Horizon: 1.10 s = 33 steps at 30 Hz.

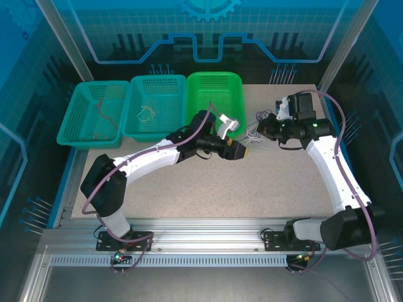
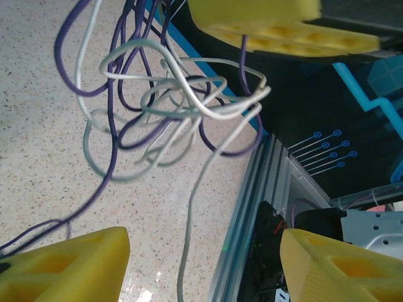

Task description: Untangle the cables

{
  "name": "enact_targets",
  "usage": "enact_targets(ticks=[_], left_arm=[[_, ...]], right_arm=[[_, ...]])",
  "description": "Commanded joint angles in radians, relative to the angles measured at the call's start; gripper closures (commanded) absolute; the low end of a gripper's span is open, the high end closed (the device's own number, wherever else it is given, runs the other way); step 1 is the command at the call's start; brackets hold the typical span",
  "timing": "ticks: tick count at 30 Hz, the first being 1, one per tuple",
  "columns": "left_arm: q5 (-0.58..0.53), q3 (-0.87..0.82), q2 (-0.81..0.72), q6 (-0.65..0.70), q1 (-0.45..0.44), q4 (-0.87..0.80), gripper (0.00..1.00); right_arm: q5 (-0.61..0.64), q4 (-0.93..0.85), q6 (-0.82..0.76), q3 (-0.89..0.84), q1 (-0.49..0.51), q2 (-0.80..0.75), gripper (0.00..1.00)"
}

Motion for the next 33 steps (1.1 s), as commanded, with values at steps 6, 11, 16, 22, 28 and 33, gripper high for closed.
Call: enact_targets(ticks=[6, 11, 16, 22, 28, 33], left_arm=[[-0.025, 0.024, 0.01, -0.062, 0.016, 0.063, 0.76], [-0.1, -0.001, -0.048, -0.066, 0.036, 0.076, 1.0], [-0.111, -0.058, -0.194, -0.088, 0.14, 0.056, 1.0], [-0.037, -0.006, -0.326, -0.132, 0.368, 0.047, 1.0], [-0.01, 0.103, -0.329, -0.164, 0.512, 0.051, 1.0], [-0.044, 0.162, -0.273, -0.248, 0.59, 0.182, 1.0]], right_arm=[[-0.017, -0.017, 0.036, 0.062, 0.041, 0.039, 1.0], [0.087, -0.067, 0.015, 0.019, 0.026, 0.026, 1.0], [0.295, -0.035, -0.002, -0.142, -0.102, -0.033, 1.0], [0.357, 0.03, -0.006, -0.366, -0.308, -0.05, 1.0], [0.395, 0.021, 0.038, -0.435, -0.313, -0.073, 1.0], [0.449, 0.031, 0.059, -0.491, -0.314, -0.116, 1.0]])
